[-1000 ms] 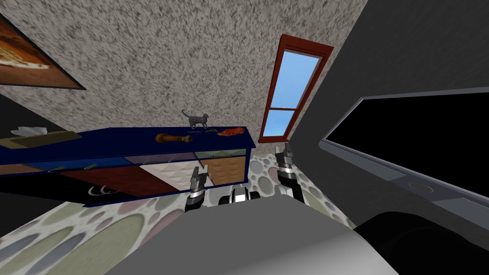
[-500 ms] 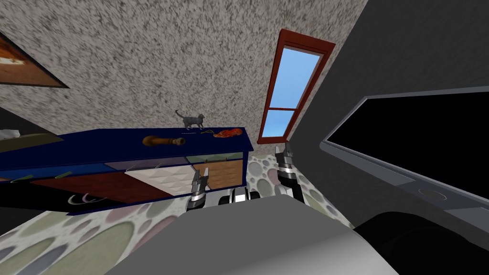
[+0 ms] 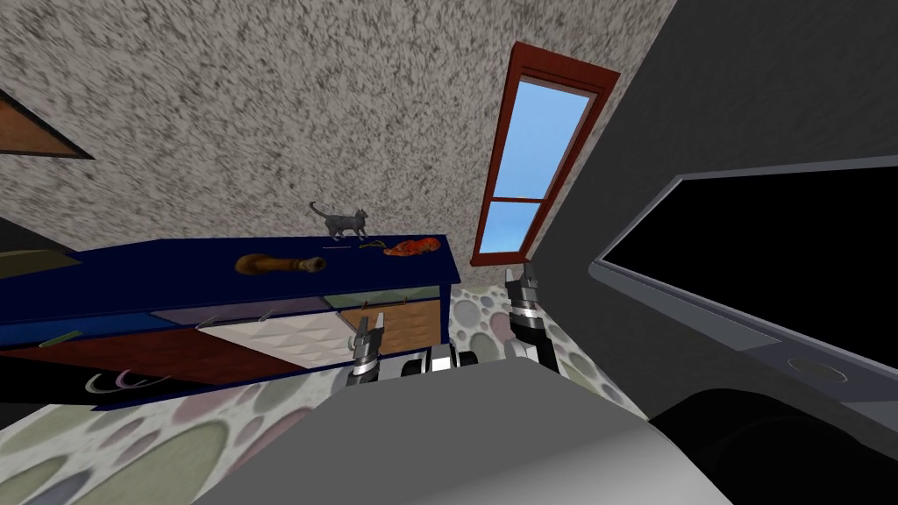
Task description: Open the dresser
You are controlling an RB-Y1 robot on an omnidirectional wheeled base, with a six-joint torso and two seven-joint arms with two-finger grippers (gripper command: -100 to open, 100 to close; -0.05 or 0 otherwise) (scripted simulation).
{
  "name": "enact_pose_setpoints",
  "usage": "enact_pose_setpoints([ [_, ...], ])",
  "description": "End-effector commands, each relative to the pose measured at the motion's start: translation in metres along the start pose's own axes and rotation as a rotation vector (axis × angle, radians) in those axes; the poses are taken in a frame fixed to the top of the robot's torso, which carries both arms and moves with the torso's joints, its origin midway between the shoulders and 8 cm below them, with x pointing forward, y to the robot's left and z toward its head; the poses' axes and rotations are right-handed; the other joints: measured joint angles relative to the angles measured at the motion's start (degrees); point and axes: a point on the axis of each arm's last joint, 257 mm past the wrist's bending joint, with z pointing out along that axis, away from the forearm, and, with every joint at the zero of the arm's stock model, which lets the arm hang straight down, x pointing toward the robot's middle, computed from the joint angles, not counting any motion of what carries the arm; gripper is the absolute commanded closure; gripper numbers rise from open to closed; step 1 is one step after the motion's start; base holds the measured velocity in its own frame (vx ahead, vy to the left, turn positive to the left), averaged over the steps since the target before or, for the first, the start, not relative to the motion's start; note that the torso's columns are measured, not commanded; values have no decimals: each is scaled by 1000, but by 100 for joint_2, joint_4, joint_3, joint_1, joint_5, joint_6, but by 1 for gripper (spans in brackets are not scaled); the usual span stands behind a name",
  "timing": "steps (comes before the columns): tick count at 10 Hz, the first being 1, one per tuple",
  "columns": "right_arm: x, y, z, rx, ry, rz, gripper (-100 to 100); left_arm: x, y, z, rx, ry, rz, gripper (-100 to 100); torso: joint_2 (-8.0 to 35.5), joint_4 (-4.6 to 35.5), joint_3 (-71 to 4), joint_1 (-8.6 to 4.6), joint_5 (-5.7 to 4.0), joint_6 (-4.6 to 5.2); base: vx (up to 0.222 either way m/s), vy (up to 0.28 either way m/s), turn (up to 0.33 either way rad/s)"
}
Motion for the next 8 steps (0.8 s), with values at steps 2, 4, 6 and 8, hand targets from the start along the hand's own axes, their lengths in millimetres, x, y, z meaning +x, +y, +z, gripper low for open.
enact_pose_setpoints([
  [2, 0, 0, 0, 0, 0, 0, 0, 11, 16, 17, -8, 28, -31, -100, 15, 4, 9, 7, 1, -2, -31, -21, 221],
  [4, 0, 0, 0, 0, 0, 0, 0, 18, 26, 30, -12, 46, -47, -100, 5, 2, 4, -4, -1, 4, -38, -21, 91],
  [6, 0, 0, 0, 0, 0, 0, 0, 25, 33, 44, -10, 65, -62, -100, -9, -3, -6, -3, -1, 1, -33, -14, 96],
  [8, 0, 0, 0, 0, 0, 0, 0, 31, 40, 56, -12, 82, -75, -100, -7, -2, -4, -2, -1, 1, -27, -12, 121],
])
